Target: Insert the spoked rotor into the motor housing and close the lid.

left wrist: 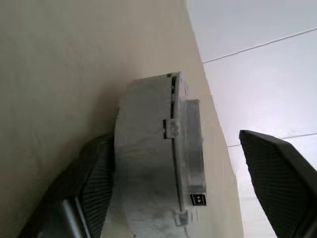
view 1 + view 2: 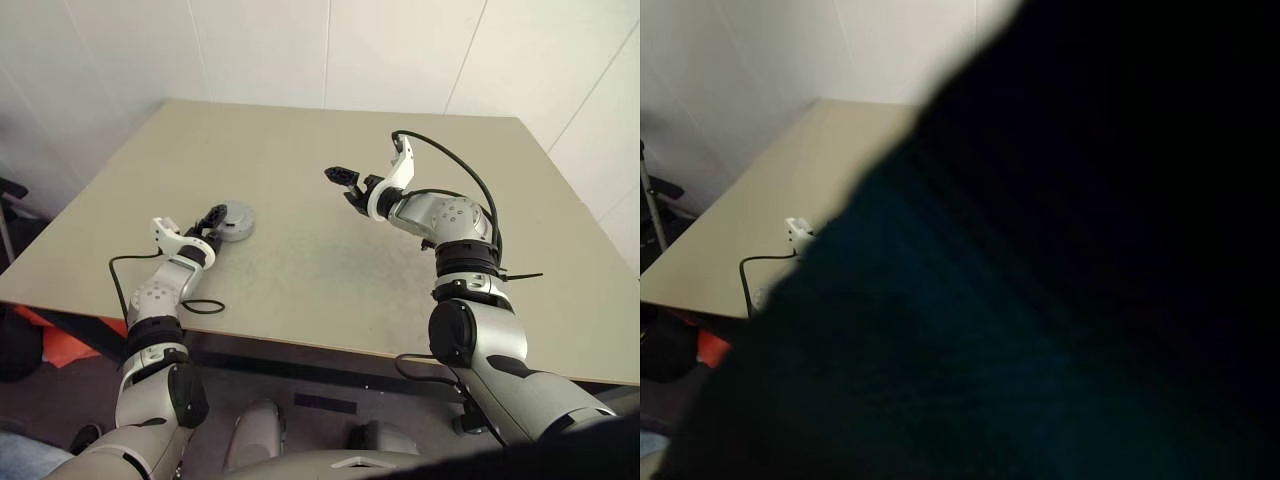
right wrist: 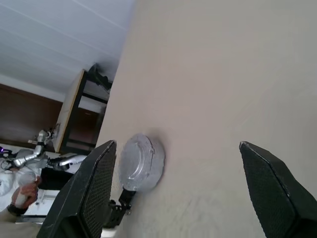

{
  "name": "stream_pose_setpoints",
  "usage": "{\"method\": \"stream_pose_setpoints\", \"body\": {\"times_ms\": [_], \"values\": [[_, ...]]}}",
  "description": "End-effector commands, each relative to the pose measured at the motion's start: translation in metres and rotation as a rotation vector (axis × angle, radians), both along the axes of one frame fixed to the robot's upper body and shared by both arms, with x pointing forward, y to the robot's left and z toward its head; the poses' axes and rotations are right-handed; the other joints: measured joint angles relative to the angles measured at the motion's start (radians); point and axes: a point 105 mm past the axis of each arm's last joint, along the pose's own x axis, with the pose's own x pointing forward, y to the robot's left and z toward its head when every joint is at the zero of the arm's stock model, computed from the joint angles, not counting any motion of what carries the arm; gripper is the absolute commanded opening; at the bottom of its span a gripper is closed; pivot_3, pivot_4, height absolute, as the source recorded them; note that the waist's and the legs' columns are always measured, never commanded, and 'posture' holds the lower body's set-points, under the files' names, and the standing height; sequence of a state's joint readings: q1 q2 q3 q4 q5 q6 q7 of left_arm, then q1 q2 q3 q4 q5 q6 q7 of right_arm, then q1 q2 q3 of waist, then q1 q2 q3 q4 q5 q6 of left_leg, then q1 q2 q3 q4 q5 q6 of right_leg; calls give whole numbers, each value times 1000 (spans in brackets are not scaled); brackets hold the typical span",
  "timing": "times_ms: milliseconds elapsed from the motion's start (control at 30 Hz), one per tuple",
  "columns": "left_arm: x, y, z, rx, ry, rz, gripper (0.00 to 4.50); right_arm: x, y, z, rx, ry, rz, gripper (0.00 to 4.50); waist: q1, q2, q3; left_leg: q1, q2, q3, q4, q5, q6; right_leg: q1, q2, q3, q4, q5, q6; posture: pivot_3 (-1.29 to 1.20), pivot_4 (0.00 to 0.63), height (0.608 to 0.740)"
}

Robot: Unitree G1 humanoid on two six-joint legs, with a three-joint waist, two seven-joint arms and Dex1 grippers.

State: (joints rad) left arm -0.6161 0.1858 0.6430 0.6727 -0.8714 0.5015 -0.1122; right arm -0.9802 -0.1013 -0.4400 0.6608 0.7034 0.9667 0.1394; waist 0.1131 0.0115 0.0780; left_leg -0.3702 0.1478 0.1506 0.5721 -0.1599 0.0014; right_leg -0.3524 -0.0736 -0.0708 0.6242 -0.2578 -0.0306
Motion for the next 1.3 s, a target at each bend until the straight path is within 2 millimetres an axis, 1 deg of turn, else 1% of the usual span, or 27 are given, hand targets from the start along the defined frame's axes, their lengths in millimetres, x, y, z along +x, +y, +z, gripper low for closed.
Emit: {"method": "stream_pose_setpoints", "body": {"times_ms": [33, 100, 167, 233, 333, 400, 433, 500, 533, 600, 667, 700, 733, 767, 800, 833, 867, 900, 967, 1000, 1033, 1100, 1133, 1167, 1233, 1267, 1300], "values": [[-30, 86, -30, 188, 217, 348, 3959, 7, -2, 20, 1, -67, -11, 4500, -24, -1, -1, 5, 0, 0, -2, 1, -2, 2, 0, 0, -1, 0, 0, 0, 0, 740], [-39, 113, -28, 277, 265, 454, 3959, 9, -3, 21, 1, -70, -14, 4500, -45, -1, -1, 12, 3, 0, -5, 1, -2, 4, 0, -3, -2, 2, -3, 0, 0, 740], [-45, 129, -24, 334, 294, 520, 3959, 10, -3, 21, 0, -72, -15, 4500, -63, -1, -2, 19, 10, -1, -6, 1, -2, 2, 0, -13, -5, 2, -4, 0, 0, 740], [-48, 140, -18, 382, 301, 563, 3959, 10, -3, 21, 0, -73, -13, 4500, -77, -2, -2, 23, 16, -1, -6, 1, -2, 0, 0, -20, -6, 3, -6, 0, 0, 740], [-47, 154, 5, 505, 271, 628, 3959, 9, -1, 20, -20, -92, -1, 4500, -79, -2, -2, 22, 22, 0, -6, -1, -5, -9, 0, -25, -5, 13, -18, 0, 0, 740], [-44, 160, 27, 628, 225, 667, 3959, 8, 0, 21, -51, -142, 6, 4500, -68, -3, -2, 16, 24, -1, -7, 0, -8, -19, 2, -26, -2, 15, -21, 0, 0, 740], [-39, 161, 46, 715, 174, 681, 3959, 8, -1, 24, -108, -210, 6, 4500, -58, -4, -2, 12, 26, -1, -7, 0, -10, -23, 4, -27, -1, 16, -21, 0, 0, 740], [-30, 160, 93, 914, 63, 718, 3959, 8, -5, 30, -291, -418, -13, 4500, -30, -6, -3, 2, 29, -2, -4, 0, -10, -34, 5, -32, 0, 23, -25, 0, 0, 740], [-25, 156, 121, 1017, -16, 734, 3959, 7, -7, 33, -383, -532, -27, 4500, -14, -7, -3, -4, 31, -3, -2, -1, -10, -36, 5, -36, 0, 24, -24, 0, 0, 740], [-18, 143, 166, 1158, -154, 744, 3959, 7, -11, 38, -529, -693, -62, 4500, 14, -8, -3, -11, 34, -5, 4, -5, -10, -39, 6, -39, 0, 24, -24, 0, 0, 740], [-12, 120, 220, 1293, -333, 747, 3959, 7, -18, 44, -658, -839, -110, 4500, 38, -8, -2, -16, 33, -5, 8, -8, -9, -42, 6, -39, 0, 25, -22, 0, 0, 740], [-10, 107, 239, 1349, -416, 731, 3959, 7, -20, 46, -692, -885, -123, 4500, 45, -9, -2, -18, 32, -5, 10, -9, -8, -42, 5, -39, 0, 26, -21, 0, 0, 740], [-7, 89, 258, 1389, -511, 695, 3959, 6, -23, 48, -740, -942, -125, 4500, 47, -9, -2, -19, 30, -5, 11, -9, -8, -42, 2, -38, 0, 27, -20, 0, 0, 740], [-3, 68, 270, 1372, -625, 620, 3959, 4, -24, 49, -772, -997, -101, 4500, 47, -9, -2, -18, 27, -4, 11, -9, -8, -41, -1, -37, -1, 27, -18, 0, 0, 740], [2, 37, 278, 1319, -761, 481, 3959, 1, -23, 49, -783, -1039, -65, 4500, 48, -9, -2, -15, 24, -4, 11, -9, -7, -38, -3, -35, -1, 27, -18, 0, 0, 740], [3, 16, 282, 1276, -855, 383, 3959, -1, -23, 49, -787, -1066, -39, 4500, 48, -9, -2, -12, 22, -3, 11, -10, -7, -35, -5, -33, -3, 26, -20, 0, 0, 740], [6, -10, 279, 1257, -923, 248, 3959, -4, -24, 48, -769, -1079, -3, 4500, 44, -9, -2, -8, 20, -1, 11, -10, -6, -31, -7, -32, -4, 26, -21, 0, 0, 740], [12, -41, 265, 1262, -959, 68, 3959, -9, -26, 44, -749, -1092, 58, 4500, 38, -8, -2, -3, 17, 1, 11, -11, -5, -26, -9, -29, -4, 26, -21, 0, 0, 740], [18, -88, 225, 1256, -940, -263, 3959, -20, -31, 31, -771, -1109, 199, 4500, 36, -8, -2, 5, 16, 3, 11, -13, -2, -19, -10, -25, -5, 26, -21, 0, 0, 740], [15, -112, 199, 1207, -916, -464, 3959, -23, -38, 19, -838, -1099, 270, 4500, 35, -8, -2, 8, 16, 4, 11, -14, 1, -16, -10, -25, -5, 25, -21, 0, 0, 740], [10, -126, 183, 1163, -900, -590, 3959, -25, -43, 12, -886, -1088, 315, 4500, 34, -8, -2, 11, 16, 7, 11, -15, 1, -16, -10, -22, -5, 26, -21, 0, 0, 740], [-16, -163, 139, 1096, -876, -918, 3959, -23, -69, -9, -1103, -1036, 388, 4500, 22, -9, -2, 10, 18, 10, 12, -14, 2, -18, -9, -21, -3, 27, -23, 0, 0, 740], [-25, -176, 121, 1092, -867, -1015, 3959, -22, -85, -17, -1213, -1006, 407, 4500, 17, -9, -2, 8, 19, 10, 14, -14, 2, -20, -8, -21, -2, 28, -24, 0, 0, 740], [-27, -183, 106, 1120, -845, -1059, 3959, -19, -98, -22, -1296, -973, 408, 4500, 16, -9, -1, 5, 21, 10, 17, -14, 1, -24, -7, -21, 0, 28, -24, 0, 0, 740], [-17, -188, 76, 1335, -768, -1060, 3959, -8, -129, -21, -1443, -885, 299, 4500, 13, -9, -1, -5, 24, 9, 24, -14, 1, -32, -3, -21, 3, 29, -26, 0, 0, 740], [-12, -192, 67, 1422, -754, -1045, 3959, -3, -146, -18, -1502, -838, 226, 4500, 8, -8, -1, -8, 25, 8, 25, -14, 2, -35, -2, -21, 3, 29, -27, 0, 0, 740], [-6, -196, 65, 1483, -759, -1006, 3959, 2, -161, -13, -1558, -802, 147, 4500, 5, -7, -1, -8, 25, 8, 25, -14, 2, -36, -1, -21, 3, 30, -27, 0, 0, 740]]}}
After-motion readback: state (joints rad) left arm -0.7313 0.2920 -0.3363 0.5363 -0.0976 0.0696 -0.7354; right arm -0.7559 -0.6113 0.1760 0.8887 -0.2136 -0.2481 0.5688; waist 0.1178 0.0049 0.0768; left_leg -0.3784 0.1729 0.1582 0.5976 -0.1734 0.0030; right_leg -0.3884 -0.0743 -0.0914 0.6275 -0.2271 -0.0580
